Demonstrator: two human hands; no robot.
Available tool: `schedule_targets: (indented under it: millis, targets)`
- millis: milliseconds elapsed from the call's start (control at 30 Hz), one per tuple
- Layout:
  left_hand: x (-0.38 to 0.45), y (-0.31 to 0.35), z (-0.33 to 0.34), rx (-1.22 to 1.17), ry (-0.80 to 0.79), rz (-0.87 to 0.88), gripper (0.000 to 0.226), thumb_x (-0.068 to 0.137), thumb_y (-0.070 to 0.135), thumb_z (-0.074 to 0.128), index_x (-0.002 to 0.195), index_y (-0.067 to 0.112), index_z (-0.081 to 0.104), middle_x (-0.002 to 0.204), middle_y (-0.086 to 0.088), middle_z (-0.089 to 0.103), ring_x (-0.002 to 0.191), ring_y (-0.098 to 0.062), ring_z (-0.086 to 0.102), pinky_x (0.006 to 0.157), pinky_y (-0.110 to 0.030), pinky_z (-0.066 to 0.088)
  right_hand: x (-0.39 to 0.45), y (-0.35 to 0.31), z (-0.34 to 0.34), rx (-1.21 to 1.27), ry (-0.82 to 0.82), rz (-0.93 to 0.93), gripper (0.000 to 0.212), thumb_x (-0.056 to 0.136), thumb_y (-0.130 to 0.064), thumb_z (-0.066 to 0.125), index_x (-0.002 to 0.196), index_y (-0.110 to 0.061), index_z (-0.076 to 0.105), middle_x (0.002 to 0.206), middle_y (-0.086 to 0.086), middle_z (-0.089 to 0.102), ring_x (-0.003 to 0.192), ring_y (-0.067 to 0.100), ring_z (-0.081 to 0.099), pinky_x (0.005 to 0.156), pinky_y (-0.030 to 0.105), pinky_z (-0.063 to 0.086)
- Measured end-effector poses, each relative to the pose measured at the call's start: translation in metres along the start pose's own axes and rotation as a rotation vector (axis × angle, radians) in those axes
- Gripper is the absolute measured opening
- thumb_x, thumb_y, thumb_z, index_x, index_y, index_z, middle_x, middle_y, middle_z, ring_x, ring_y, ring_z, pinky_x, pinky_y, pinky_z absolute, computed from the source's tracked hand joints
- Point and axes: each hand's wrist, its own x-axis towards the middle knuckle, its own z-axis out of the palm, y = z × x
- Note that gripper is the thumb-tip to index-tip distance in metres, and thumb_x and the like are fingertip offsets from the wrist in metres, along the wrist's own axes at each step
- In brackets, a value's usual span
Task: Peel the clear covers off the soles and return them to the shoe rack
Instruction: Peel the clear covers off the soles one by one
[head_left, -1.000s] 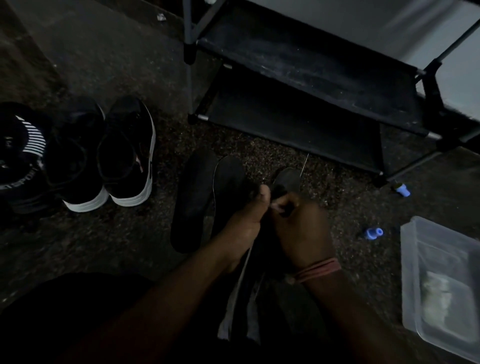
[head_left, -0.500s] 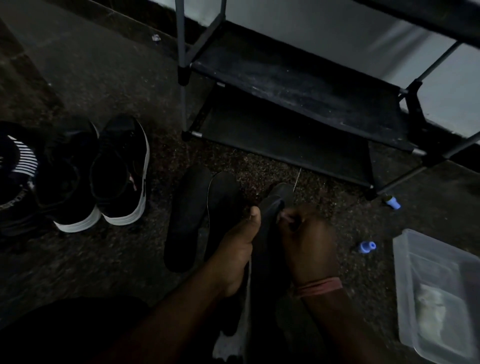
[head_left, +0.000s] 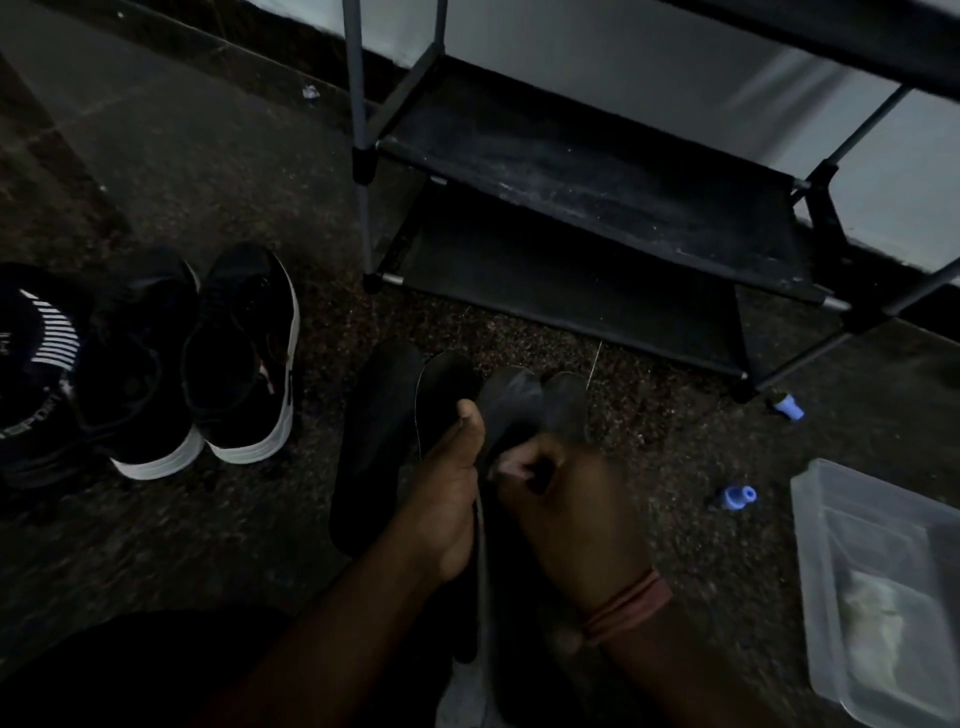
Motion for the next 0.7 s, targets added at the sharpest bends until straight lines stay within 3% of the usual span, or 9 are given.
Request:
schedule_targets:
  millis: [67,100,200,333,400,500,533,633,700]
  targets:
    - [0.008,0.005,-0.009,0.006,0.067,0.015,0.071,0.098,0.063,0.040,0.131,0.006,0.065,0.122,-0.017,0.072,0.112,-0.029,0.071,0.087,-0.036,0.060,-0.007,-0.010,0.008,0.088,-0.120,-0.006,0.012,0.079,-0.012,0.071,0.078,-0.024,0.068,0.070,-0.013,0.070,0.067,0.001,0.067,0.068,0.031,0.058]
    - [0.009,0.008,-0.010,-0.007,0.074,0.017,0.074,0.097,0.065,0.040,0.134,0.005,0.062,0.126,-0.019,0.070,0.116,-0.030,0.069,0.090,-0.037,0.060,-0.006,-0.010,0.009,0.096,-0.131,-0.006,0.012,0.079,-0.013,0.071,0.077,-0.024,0.068,0.070,-0.014,0.070,0.067,0.001,0.067,0.068,0.030,0.058]
    - [0.007,0.004,-0.004,-0.069,0.003,-0.029,0.077,0.099,0.066,0.039,0.146,0.007,0.051,0.144,-0.021,0.058,0.133,-0.034,0.056,0.115,-0.048,0.042,0.004,0.003,-0.002,-0.018,0.010,-0.005,0.015,0.080,-0.011,0.073,0.076,-0.025,0.069,0.073,-0.015,0.070,0.070,-0.003,0.065,0.068,0.021,0.054]
    - [0.005,-0.004,-0.002,-0.058,-0.010,-0.001,0.067,0.102,0.058,0.034,0.143,0.009,0.055,0.140,-0.016,0.062,0.128,-0.028,0.061,0.111,-0.046,0.046,0.007,0.011,-0.010,-0.195,0.171,-0.070,0.011,0.082,-0.014,0.071,0.079,-0.024,0.067,0.076,-0.014,0.065,0.069,-0.002,0.060,0.064,0.013,0.048]
    - [0.009,-0.002,-0.007,-0.031,0.018,0.020,0.075,0.101,0.065,0.037,0.145,0.006,0.052,0.142,-0.019,0.060,0.131,-0.031,0.059,0.110,-0.046,0.048,0.000,0.001,0.000,-0.073,0.047,-0.053,0.011,0.082,-0.012,0.071,0.078,-0.022,0.068,0.074,-0.013,0.068,0.070,0.000,0.063,0.066,0.014,0.050]
    - [0.012,0.007,-0.011,-0.066,0.054,-0.015,0.083,0.099,0.069,0.031,0.138,0.001,0.059,0.135,-0.017,0.066,0.122,-0.028,0.065,0.089,-0.035,0.059,-0.009,-0.010,0.010,0.102,-0.173,-0.034,0.009,0.082,-0.013,0.070,0.080,-0.021,0.068,0.074,-0.010,0.071,0.069,0.003,0.067,0.067,0.028,0.057]
    - [0.014,0.008,-0.013,-0.095,0.051,-0.040,0.087,0.097,0.072,0.032,0.138,0.001,0.058,0.136,-0.016,0.065,0.125,-0.028,0.064,0.094,-0.038,0.058,-0.008,-0.010,0.009,0.128,-0.206,-0.016,0.009,0.083,-0.012,0.070,0.080,-0.020,0.068,0.074,-0.008,0.072,0.067,0.003,0.067,0.063,0.027,0.056]
    - [0.014,0.010,-0.011,-0.186,0.056,-0.099,0.092,0.094,0.075,0.035,0.139,-0.001,0.057,0.140,-0.021,0.061,0.132,-0.035,0.057,0.115,-0.050,0.040,0.001,0.000,-0.003,0.314,-0.189,0.122,0.013,0.088,-0.002,0.066,0.083,-0.014,0.067,0.068,-0.001,0.072,0.054,0.008,0.063,0.049,0.021,0.047]
    - [0.012,0.012,-0.009,-0.214,0.047,-0.061,0.079,0.099,0.067,0.034,0.135,0.002,0.061,0.135,-0.020,0.065,0.126,-0.034,0.063,0.112,-0.049,0.041,0.009,0.008,-0.010,0.432,-0.056,0.175,0.015,0.091,0.001,0.061,0.095,-0.013,0.066,0.073,0.003,0.073,0.056,0.013,0.063,0.048,0.025,0.049]
